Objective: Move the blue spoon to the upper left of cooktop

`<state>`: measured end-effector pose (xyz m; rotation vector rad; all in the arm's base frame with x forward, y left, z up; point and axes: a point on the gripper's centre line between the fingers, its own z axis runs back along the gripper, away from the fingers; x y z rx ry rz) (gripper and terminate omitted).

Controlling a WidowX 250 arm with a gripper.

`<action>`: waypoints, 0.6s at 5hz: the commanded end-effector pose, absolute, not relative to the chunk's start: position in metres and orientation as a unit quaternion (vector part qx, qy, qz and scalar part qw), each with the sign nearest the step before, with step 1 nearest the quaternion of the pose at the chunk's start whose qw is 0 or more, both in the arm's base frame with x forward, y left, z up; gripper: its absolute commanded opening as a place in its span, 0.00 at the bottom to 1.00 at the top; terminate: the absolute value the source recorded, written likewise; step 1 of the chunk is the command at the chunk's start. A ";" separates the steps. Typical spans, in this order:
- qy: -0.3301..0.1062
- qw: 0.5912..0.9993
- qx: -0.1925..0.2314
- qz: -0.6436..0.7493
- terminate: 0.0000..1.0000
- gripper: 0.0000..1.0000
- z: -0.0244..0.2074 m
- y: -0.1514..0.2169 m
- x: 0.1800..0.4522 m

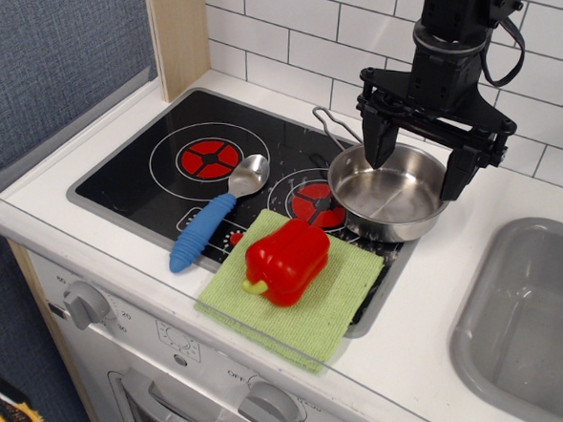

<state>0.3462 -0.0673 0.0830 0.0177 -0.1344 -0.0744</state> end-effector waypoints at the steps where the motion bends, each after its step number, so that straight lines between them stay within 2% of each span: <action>1: -0.067 0.997 0.009 -0.037 0.00 1.00 0.083 -0.067 0.346; 3: -0.075 0.997 -0.019 -0.001 0.00 1.00 0.097 -0.046 0.357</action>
